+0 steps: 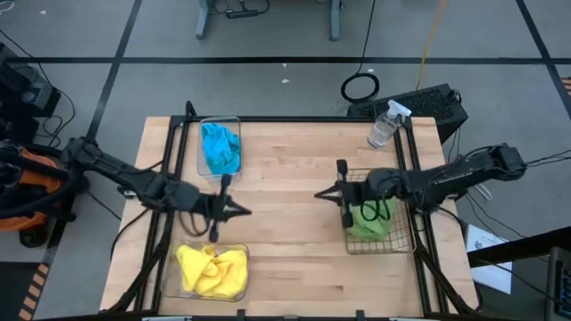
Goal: Sort microfiber towel by color & place in baskets
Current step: Return to Home Position
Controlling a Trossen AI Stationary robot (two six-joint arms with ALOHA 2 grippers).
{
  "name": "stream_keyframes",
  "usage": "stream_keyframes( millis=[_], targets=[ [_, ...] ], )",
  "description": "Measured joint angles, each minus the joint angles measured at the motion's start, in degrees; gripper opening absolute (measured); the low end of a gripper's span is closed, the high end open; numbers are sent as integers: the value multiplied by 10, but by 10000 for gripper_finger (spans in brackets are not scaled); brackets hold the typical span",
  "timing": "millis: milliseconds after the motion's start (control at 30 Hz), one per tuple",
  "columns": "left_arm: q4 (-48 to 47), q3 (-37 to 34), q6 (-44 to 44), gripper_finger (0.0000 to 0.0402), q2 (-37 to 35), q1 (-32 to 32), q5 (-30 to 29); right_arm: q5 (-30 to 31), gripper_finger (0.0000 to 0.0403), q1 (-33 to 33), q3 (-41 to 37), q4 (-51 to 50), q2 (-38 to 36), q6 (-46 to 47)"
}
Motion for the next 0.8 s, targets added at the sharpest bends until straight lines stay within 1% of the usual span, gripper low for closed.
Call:
stream_keyframes(
  millis=[100,167,300,400,500,567,667,800],
  targets=[
    [49,-30,-1,2,0,52,28,-36,0,-29,-30,41,-7,1],
    [73,-49,-3,2,0,82,42,-35,0,-40,-45,66,-7,2],
    [111,-84,-18,2,0,125,56,-35,0,-49,-65,70,-7,28],
    [111,-94,-32,2,-1,143,57,-35,0,-48,-73,71,-9,48],
    [131,-106,-27,2,-5,152,75,-35,0,-42,-91,74,-20,47],
    [141,-120,-27,2,-12,158,79,-36,0,-42,-114,104,-34,47],
    [150,-143,-35,2,-26,164,78,-34,0,-42,-170,169,-67,51],
    [155,-169,-42,2,-57,164,77,-34,0,-42,-241,237,-124,51]
  ],
)
